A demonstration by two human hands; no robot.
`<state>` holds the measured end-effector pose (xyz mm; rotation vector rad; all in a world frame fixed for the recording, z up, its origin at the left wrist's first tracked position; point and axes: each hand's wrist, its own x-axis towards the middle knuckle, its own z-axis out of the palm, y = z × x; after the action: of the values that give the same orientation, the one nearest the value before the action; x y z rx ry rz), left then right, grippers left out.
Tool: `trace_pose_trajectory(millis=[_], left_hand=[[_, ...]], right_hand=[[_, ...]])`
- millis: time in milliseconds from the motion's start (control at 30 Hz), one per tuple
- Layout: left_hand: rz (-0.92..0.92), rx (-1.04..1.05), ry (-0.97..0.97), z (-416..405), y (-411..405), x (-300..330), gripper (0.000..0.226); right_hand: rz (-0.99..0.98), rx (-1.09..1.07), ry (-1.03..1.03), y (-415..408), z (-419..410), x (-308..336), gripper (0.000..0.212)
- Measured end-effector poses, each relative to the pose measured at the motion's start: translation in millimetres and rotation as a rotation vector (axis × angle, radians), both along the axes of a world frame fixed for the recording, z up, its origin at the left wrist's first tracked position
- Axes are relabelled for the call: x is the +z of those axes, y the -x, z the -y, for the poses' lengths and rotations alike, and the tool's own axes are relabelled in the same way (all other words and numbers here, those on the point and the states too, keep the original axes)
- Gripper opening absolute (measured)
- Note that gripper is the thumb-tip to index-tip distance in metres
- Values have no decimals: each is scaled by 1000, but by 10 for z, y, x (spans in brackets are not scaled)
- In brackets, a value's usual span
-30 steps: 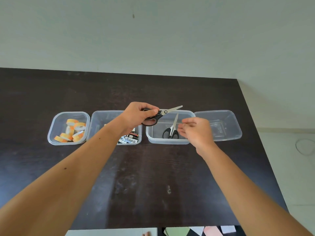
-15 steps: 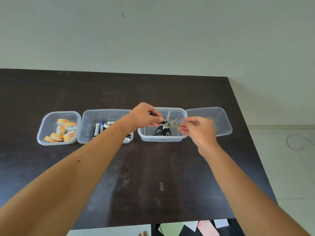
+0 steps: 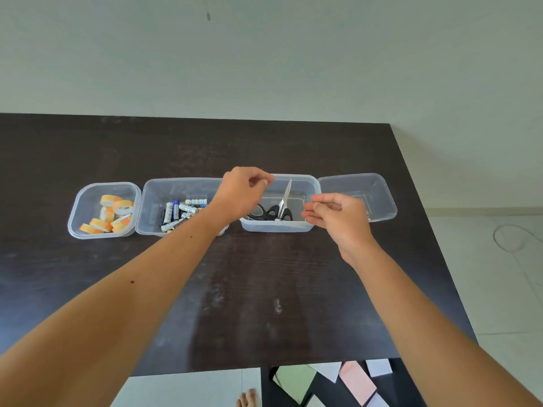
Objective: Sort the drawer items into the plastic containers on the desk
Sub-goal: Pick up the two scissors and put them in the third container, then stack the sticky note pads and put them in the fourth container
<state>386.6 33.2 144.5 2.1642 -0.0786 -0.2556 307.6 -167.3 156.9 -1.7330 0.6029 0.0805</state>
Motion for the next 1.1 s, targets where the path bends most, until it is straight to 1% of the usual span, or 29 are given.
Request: trace_pose_trajectory(millis=[67,133,200,467,667,833,1000,1100], left_hand=[[-32,32,123,-40,37,-2,24],[-123,46,316,-64,119,36,22],[-187,53,439,-76,243,91,20],[-319,147,602,-59,1091,134,16],[-352,219,631,141,2073,6,19],[-436,283,674,425,2920,-331,19],[-548,280,620,618,3538,-824,25],[-588,280,560,678,3748,-1113,28]], right_hand=[[0,12,-48,60,19,28,15],[3,24,-116,138,41,53,14],[6,36,-168,233,64,70,13],[-13,119,-178,917,252,111,19],[-33,176,-215,1758,579,-80,19],[-83,212,-219,2418,940,-351,18],[-161,224,-140,2912,1318,-812,13],[-232,247,-31,3125,1487,-1188,7]])
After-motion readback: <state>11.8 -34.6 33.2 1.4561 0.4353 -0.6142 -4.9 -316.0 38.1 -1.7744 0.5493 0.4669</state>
